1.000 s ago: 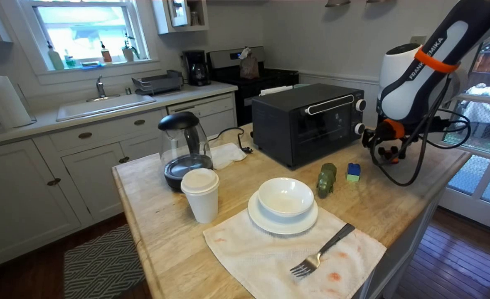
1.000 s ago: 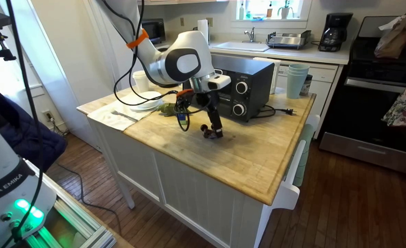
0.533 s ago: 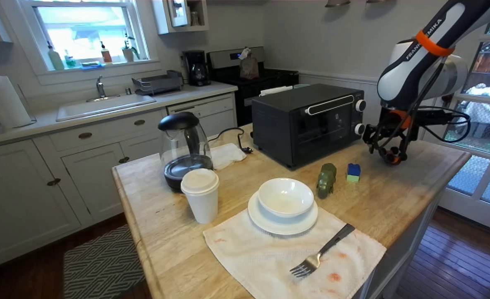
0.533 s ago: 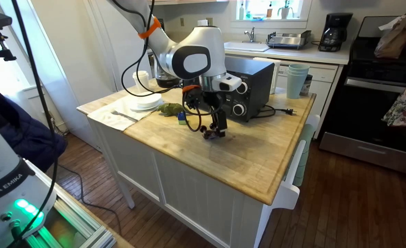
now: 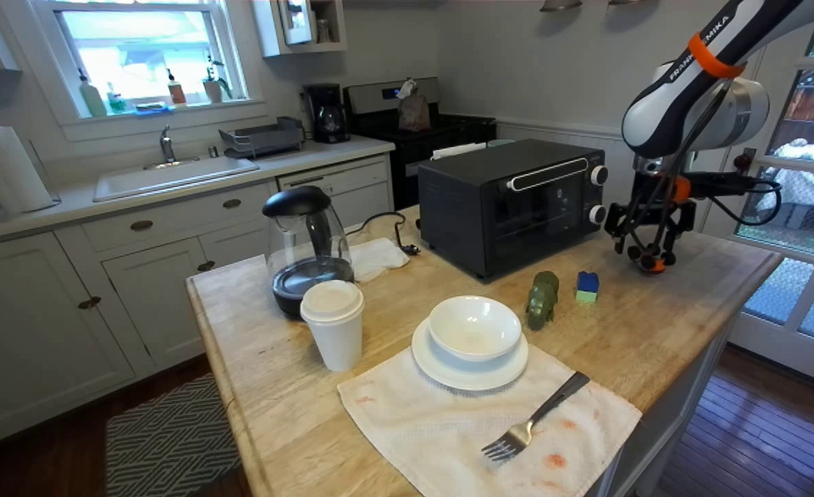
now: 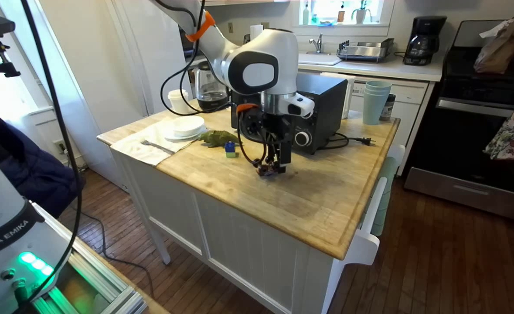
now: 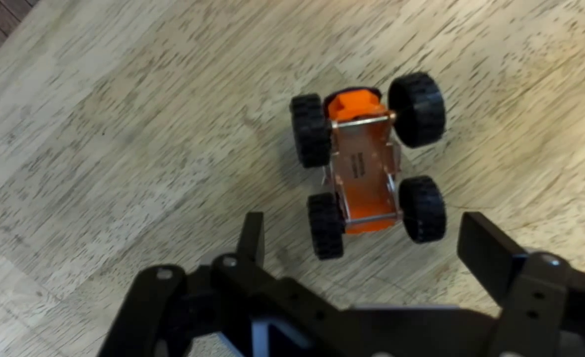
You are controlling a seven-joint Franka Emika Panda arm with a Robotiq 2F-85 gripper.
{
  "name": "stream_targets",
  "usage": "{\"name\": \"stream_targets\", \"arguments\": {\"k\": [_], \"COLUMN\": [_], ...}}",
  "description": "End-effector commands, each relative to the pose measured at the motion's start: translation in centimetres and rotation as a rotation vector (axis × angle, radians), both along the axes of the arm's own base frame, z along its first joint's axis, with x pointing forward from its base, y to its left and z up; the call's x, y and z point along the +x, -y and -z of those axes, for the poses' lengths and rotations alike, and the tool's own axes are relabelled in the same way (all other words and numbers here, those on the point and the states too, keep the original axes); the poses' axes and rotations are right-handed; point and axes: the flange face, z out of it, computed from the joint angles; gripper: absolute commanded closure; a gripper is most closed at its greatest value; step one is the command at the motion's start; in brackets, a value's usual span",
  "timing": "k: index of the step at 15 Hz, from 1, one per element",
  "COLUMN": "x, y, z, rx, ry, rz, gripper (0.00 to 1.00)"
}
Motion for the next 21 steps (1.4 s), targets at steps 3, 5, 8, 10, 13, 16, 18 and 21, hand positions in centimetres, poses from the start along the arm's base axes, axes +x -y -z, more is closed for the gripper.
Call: {"name": "stream_targets", "arguments": {"k": [3, 5, 8, 10, 13, 16, 18, 21], "x": [1.0, 1.2, 1.4, 1.6, 1.9, 2.2, 2.3, 2.4], "y": [1.8, 2.4, 2.9, 3.1, 3.4, 3.7, 3.8, 4.2], "z": [0.8, 1.2, 1.6, 1.7, 1.9, 2.0, 2.0, 2.0], "rx": [0.082, 0.104, 0.149, 0.174, 0.196, 0.202, 0.203, 0.202], "ry": [-0.004, -0.007, -0.016, -0.022, -0.031, -0.038, -0.039, -0.042], "rz": [-0.037, -0.039, -0.041, -0.043, -0.044, -0.042, -0.039, -0.031], "gripper": [0.00, 0.00, 0.00, 0.07, 0.41, 0.62, 0.77, 0.96]}}
